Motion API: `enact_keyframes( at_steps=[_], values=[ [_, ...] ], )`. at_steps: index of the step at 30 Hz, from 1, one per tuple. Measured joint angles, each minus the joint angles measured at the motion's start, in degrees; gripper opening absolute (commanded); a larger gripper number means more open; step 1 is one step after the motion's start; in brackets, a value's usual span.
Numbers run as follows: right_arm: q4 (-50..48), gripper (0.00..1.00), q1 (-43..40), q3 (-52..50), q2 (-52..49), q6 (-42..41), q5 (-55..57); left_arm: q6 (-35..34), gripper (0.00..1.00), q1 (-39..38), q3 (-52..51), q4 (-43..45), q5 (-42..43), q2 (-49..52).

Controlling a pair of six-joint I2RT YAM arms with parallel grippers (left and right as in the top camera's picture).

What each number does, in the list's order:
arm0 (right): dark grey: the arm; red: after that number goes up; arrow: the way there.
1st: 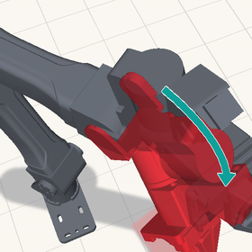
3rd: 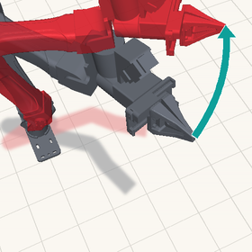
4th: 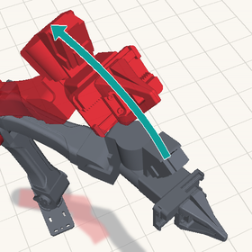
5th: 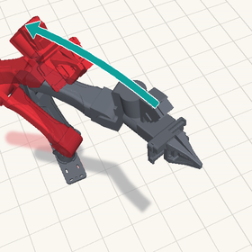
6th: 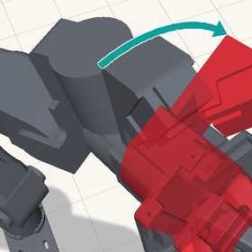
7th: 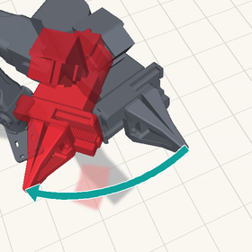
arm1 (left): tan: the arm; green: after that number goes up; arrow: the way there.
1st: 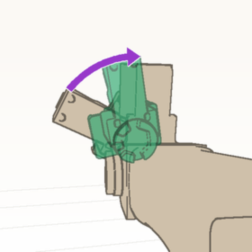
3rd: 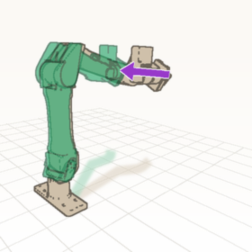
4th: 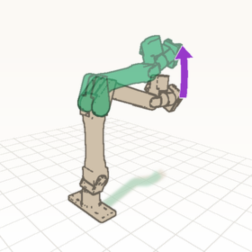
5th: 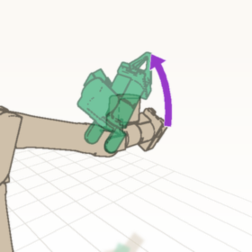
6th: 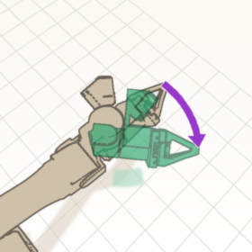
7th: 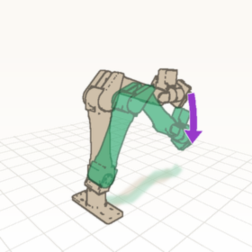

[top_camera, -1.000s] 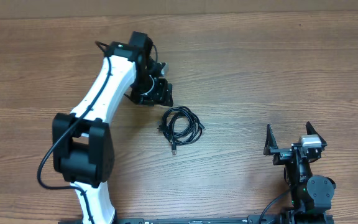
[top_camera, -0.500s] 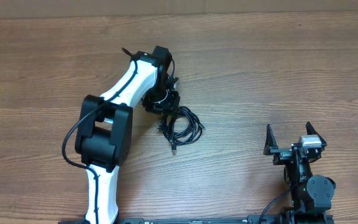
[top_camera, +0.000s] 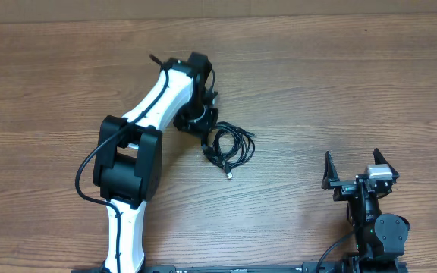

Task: Untangle cables
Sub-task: 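Lower the left gripper and grasp the black cable bundle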

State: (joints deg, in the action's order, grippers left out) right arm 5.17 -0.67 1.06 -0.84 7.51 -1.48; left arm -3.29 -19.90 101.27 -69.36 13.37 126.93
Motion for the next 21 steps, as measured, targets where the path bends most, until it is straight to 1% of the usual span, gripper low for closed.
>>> enact_keyframes(
  at_steps=[7,13,16,21],
  values=[
    [0.0,1.00,0.0,0.0,0.0,0.0,0.0,-3.2,0.04,0.0,21.9,-13.6,1.8,0.0],
    [0.0,1.00,0.0,0.0,0.0,0.0,0.0,-12.4,0.04,0.0,37.5,-25.6,-3.1,0.0],
    [0.0,1.00,0.0,0.0,0.0,0.0,0.0,-16.3,0.04,0.0,41.3,-27.3,-4.0,0.0],
    [0.0,1.00,0.0,0.0,0.0,0.0,0.0,-20.4,0.04,0.0,42.1,-27.3,0.4,0.0]
  ],
)
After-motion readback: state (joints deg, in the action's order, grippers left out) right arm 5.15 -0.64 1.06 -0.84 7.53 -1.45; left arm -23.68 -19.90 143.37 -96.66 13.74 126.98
